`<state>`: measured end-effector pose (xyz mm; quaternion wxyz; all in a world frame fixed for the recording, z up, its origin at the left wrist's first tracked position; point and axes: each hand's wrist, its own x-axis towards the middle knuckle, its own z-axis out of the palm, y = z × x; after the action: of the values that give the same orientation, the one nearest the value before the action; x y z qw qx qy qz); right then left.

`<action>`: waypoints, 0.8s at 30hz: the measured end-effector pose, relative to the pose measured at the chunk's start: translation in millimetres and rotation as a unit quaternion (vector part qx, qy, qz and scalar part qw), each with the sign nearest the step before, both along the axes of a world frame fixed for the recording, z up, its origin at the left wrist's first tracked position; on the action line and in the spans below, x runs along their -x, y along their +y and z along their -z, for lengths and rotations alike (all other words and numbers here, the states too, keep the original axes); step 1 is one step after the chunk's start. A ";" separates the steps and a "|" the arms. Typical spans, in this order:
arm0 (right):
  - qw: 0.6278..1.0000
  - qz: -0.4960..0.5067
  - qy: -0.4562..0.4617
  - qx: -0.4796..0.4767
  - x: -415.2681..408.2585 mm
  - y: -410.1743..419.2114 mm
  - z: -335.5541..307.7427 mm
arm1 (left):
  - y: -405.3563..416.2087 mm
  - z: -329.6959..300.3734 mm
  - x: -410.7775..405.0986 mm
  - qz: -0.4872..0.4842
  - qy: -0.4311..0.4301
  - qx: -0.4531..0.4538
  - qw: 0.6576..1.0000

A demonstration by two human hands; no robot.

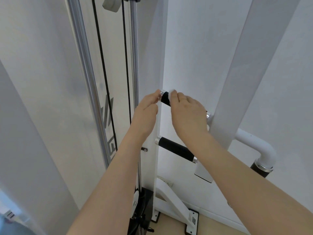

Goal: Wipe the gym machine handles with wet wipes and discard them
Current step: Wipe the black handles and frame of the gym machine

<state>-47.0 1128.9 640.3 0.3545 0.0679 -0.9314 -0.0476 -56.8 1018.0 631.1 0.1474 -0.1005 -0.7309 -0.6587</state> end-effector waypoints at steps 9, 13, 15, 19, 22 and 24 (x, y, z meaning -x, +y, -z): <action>0.996 0.075 0.010 -0.041 -4.7 19.4 32.4 | 3.9 1.2 5.3 -0.002 -0.009 0.021 1.000; 0.998 0.024 -0.054 0.024 7.6 1.4 0.3 | 1.8 2.8 8.5 0.005 -0.005 0.008 1.000; 0.999 -0.018 -0.031 0.025 1.6 11.2 5.4 | -0.3 3.5 8.4 0.008 -0.006 0.005 1.000; 0.999 0.036 0.016 0.014 -7.7 10.4 25.8 | -4.3 3.2 8.1 0.008 -0.008 -0.011 1.000; 0.999 0.010 -0.041 0.022 6.5 -12.5 2.4 | -5.2 2.4 9.8 0.023 -0.016 -0.013 1.000; 0.999 0.000 -0.051 0.002 15.9 -24.6 1.5 | -7.5 2.7 8.9 0.033 -0.004 0.011 0.999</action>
<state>-62.8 1104.2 638.8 0.3063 0.0694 -0.9485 -0.0423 -65.7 1010.5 628.4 0.1217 -0.1232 -0.7351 -0.6555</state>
